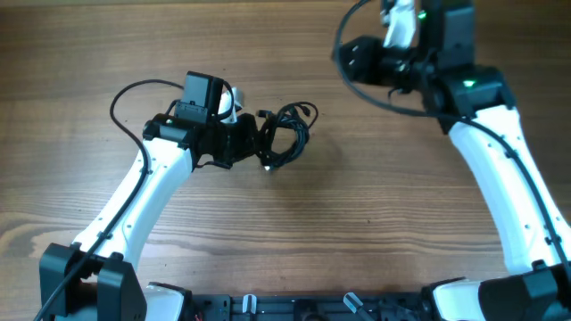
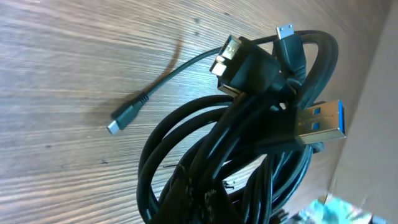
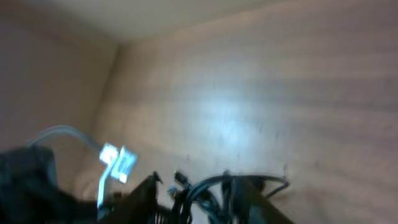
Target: Untangle cables
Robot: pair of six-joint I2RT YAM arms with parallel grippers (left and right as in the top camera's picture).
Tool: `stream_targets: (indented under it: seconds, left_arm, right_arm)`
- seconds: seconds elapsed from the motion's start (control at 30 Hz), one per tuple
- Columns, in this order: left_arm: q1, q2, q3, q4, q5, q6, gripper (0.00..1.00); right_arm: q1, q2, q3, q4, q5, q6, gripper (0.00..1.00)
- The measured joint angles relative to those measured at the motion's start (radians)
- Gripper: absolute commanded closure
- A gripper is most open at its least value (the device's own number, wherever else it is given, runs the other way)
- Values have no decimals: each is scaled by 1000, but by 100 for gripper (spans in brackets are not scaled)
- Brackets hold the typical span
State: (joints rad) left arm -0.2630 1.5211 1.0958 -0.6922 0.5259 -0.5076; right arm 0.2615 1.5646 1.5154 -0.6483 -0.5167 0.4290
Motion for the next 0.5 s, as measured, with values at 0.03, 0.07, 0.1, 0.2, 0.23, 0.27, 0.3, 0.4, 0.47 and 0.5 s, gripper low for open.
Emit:
stream_targets:
  seconds: [0.03, 0.07, 0.1, 0.2, 0.23, 0.27, 0.3, 0.4, 0.47, 0.5]
  left_arm:
    - [0, 0, 0, 3, 8, 14, 96]
    - [0, 0, 0, 10, 16, 25, 96]
    - [0, 0, 0, 18, 23, 33, 96]
    - [0, 0, 0, 31, 26, 34, 96]
    - [0, 0, 0, 36, 26, 29, 96]
    - [0, 0, 0, 42, 26, 24, 96]
    - [0, 0, 0, 47, 26, 17, 96]
    - [0, 0, 0, 61, 26, -11, 96]
    - [0, 0, 0, 69, 26, -35, 96]
    - [0, 0, 0, 71, 26, -46, 96]
  right_arm:
    - [23, 2, 0, -22, 0, -6, 53]
    - [48, 3, 0, -45, -2, -8, 53]
    - [78, 6, 0, -61, -3, -8, 53]
    - [146, 31, 0, -108, -3, 4, 53]
    - [161, 43, 0, -128, -1, 10, 54]
    - [175, 58, 0, -148, 5, 16, 54]
    - [187, 71, 0, -161, 10, 20, 54]
    - [211, 107, 0, -167, 23, 31, 54]
    - [224, 124, 0, -164, 28, 42, 59]
    - [229, 130, 0, -155, 29, 48, 61]
